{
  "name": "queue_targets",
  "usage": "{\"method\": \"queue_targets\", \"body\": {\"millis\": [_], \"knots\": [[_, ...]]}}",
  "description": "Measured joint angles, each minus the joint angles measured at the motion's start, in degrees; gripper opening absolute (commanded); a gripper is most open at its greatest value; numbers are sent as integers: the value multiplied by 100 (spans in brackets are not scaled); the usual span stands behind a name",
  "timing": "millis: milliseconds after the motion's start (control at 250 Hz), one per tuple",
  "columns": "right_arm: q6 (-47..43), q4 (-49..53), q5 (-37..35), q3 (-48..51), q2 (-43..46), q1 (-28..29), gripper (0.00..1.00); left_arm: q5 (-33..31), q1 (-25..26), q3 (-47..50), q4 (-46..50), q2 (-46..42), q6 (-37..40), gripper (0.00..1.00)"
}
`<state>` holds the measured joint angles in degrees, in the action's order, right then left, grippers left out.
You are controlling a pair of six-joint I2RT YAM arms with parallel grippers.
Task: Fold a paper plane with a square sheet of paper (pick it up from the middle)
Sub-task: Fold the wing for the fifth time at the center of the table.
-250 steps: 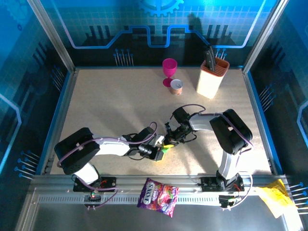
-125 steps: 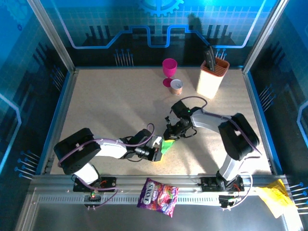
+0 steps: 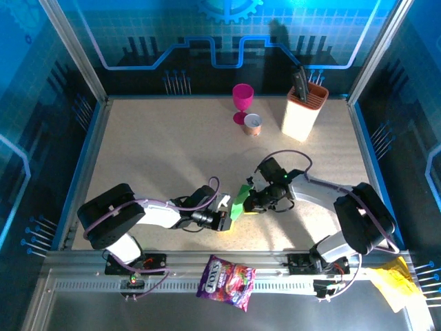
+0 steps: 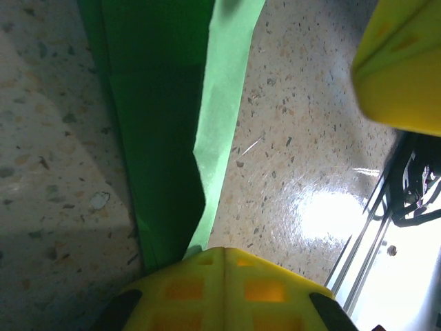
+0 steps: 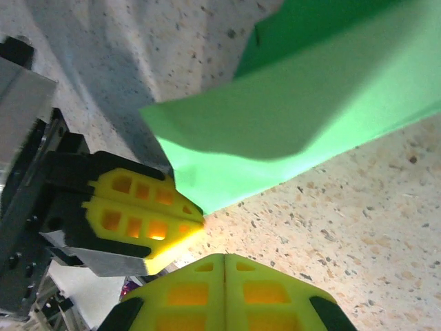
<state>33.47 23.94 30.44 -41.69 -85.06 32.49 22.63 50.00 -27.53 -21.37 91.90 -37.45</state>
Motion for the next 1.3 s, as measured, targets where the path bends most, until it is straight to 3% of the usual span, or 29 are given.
{"method": "queue_targets", "body": {"millis": [407, 843, 1302], "knots": [[365, -822, -2, 42, -339, 575, 0, 79, -31, 0, -44, 42, -13, 0], [411, -1001, -17, -409, -1032, 765, 0, 127, -46, 0, -98, 74, -15, 0], [424, -1311, -175, -205, -1235, 719, 0, 201, -72, 0, -160, 129, -15, 0]]}}
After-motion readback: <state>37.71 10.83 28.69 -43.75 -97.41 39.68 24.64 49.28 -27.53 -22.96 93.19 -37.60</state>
